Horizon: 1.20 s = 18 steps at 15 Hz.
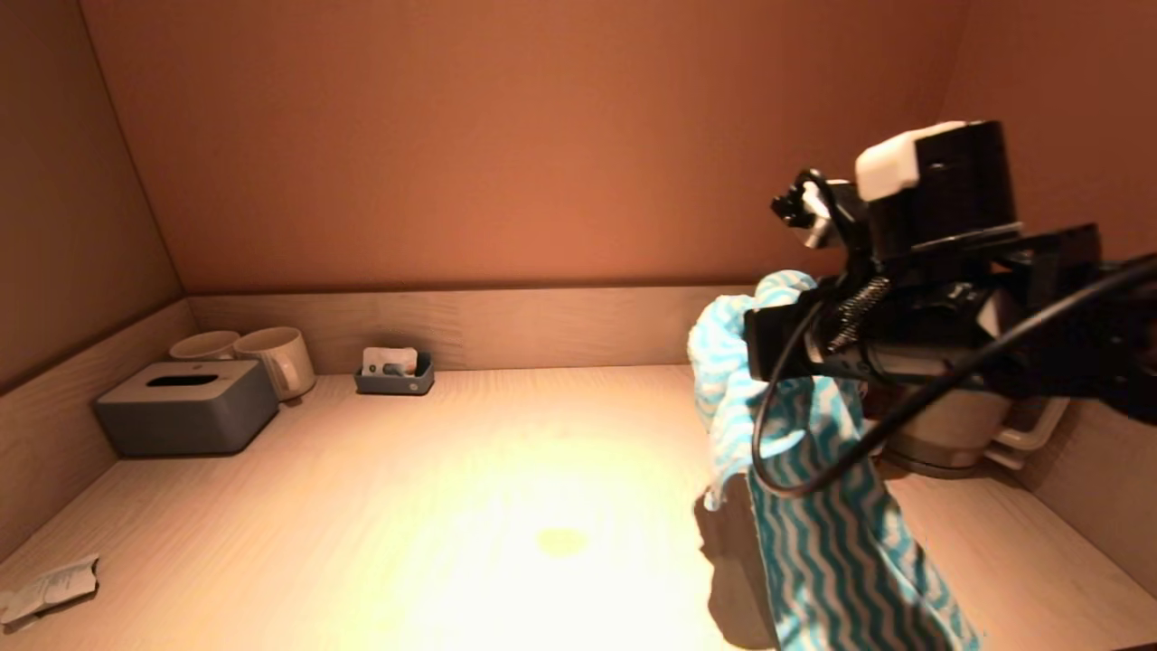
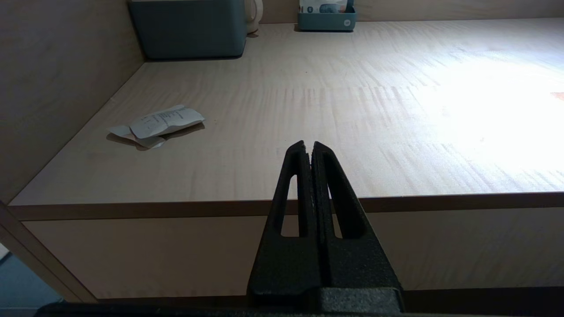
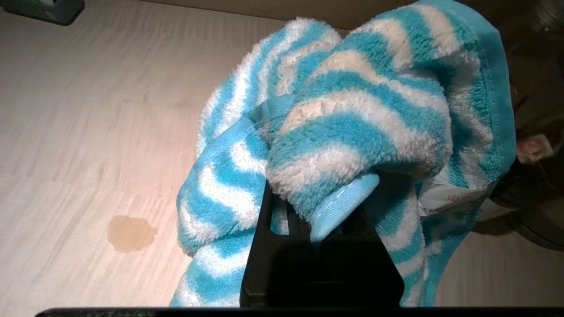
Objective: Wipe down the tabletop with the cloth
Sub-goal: Sweep the stains on the table
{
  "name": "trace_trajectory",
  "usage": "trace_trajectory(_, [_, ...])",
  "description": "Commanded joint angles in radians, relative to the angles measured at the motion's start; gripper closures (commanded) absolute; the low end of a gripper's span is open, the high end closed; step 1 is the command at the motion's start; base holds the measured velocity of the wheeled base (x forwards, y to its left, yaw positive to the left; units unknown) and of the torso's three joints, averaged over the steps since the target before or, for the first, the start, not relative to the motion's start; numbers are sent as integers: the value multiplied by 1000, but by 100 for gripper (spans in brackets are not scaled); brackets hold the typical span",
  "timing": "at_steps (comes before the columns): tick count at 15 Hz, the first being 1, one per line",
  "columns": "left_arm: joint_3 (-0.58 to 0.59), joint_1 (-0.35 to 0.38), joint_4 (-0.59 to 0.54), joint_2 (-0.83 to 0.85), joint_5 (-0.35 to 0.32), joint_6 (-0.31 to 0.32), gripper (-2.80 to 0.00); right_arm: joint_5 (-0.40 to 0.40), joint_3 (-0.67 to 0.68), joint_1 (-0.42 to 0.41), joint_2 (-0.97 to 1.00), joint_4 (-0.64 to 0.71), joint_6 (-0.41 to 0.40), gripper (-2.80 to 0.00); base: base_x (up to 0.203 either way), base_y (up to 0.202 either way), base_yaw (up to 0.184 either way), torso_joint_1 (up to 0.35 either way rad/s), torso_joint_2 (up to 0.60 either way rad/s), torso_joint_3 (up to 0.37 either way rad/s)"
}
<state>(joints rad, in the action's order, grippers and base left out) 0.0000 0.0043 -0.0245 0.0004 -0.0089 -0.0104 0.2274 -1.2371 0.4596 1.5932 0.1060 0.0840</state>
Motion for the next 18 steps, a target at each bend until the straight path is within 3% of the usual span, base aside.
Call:
trace_trajectory(1, [0,0,0,0,0,0,0,39,-101,49,147,7,0,0,0,0,0,0,0,0])
trace_trajectory(5, [0,0,0,0,0,0,0,70,-291,162,323,73,0,0,0,0,0,0,0,0])
trace_trajectory(8, [0,0,0,0,0,0,0,79,-334,251,459,75,4,0,0,0,0,0,0,0])
trace_trajectory(12, [0,0,0,0,1,0,0,93,-330,315,555,76,18,0,0,0,0,0,0,0])
trace_trajectory(18, [0,0,0,0,0,0,0,95,-209,385,548,71,57,0,0,0,0,0,0,0])
